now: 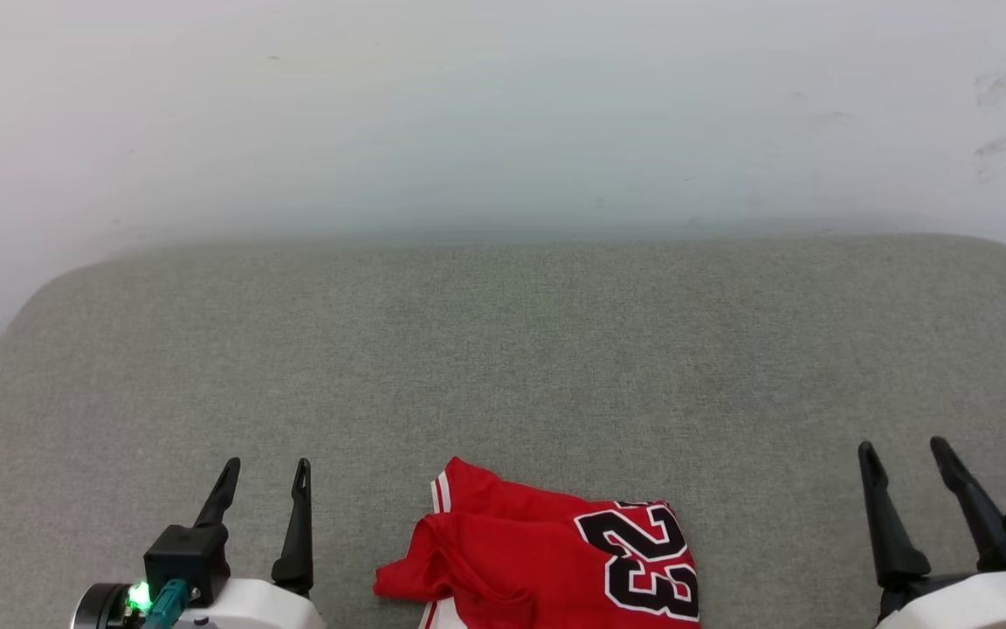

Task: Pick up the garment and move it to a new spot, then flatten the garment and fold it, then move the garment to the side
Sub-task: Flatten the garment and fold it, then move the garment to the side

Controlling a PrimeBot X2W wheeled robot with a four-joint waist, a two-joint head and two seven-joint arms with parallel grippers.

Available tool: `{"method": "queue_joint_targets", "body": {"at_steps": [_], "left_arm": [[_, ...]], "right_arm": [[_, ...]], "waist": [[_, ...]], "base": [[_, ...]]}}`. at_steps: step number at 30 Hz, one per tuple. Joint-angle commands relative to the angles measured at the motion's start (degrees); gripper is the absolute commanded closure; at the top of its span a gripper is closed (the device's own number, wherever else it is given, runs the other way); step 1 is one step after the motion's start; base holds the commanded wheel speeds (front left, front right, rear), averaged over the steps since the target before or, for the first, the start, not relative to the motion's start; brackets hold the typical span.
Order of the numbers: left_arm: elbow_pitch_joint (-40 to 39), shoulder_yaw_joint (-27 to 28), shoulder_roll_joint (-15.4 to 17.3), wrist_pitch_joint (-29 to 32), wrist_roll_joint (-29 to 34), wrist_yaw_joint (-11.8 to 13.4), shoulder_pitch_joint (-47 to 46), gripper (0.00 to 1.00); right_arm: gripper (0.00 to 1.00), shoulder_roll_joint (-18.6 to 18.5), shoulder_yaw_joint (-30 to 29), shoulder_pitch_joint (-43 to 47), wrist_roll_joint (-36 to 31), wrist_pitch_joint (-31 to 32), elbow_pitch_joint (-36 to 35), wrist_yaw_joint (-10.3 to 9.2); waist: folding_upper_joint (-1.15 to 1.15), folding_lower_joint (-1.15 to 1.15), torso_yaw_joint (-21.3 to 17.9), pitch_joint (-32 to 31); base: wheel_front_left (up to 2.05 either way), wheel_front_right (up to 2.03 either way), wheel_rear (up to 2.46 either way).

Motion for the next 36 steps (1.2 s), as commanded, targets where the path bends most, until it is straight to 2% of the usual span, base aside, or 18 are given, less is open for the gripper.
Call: {"method": "queue_joint_targets", "body": {"at_steps": [1,18,23,28,31,32,36], "left_arm": [[0.2,0.3,-0.2,-0.2,0.4,-0.2,0.9,0.0],[1.6,2.1,-1.9,-0.2,1.3,-1.5,1.0,0.0],[1.3,2.5,-2.4,-0.2,1.8,-2.1,0.0,0.0],[0.2,2.6,-3.6,-0.2,2.8,-2.7,-1.5,0.0],[-0.4,2.6,-4.7,-0.2,3.3,-3.2,-2.4,0.0],[-0.4,2.6,-4.7,-0.2,3.3,-3.2,-2.4,0.0],[-0.7,2.8,-6.4,-0.2,4.2,-4.3,-4.6,0.0]], "right_arm": [[0.0,0.5,0.5,1.2,-0.1,0.3,-0.6,-0.03],[0.0,1.4,0.0,1.6,0.2,1.9,-1.4,-0.03],[0.0,0.8,-1.9,1.5,2.3,4.8,-0.6,-0.04],[0.0,-2.6,-4.0,2.4,10.6,14.6,4.8,-0.03],[0.0,-4.0,-3.3,3.0,14.8,20.8,7.1,-0.04],[0.0,-4.0,-3.3,3.0,14.8,20.8,7.1,-0.04],[0.0,-4.9,0.3,0.9,20.4,27.2,9.7,-0.03]], "waist": [[0.0,0.0,-0.2,-0.2],[0.0,0.0,0.2,-0.7],[0.0,0.0,1.1,-0.1],[0.0,0.0,4.1,1.9],[0.0,0.0,5.9,3.4],[0.0,0.0,5.9,3.4],[0.0,0.0,8.8,7.2]], "base": [[0.0,0.0,0.0],[0.0,0.0,0.0],[0.0,0.0,0.0],[0.0,0.0,0.0],[0.0,0.0,0.0],[0.0,0.0,0.0],[0.0,0.0,0.0]]}}
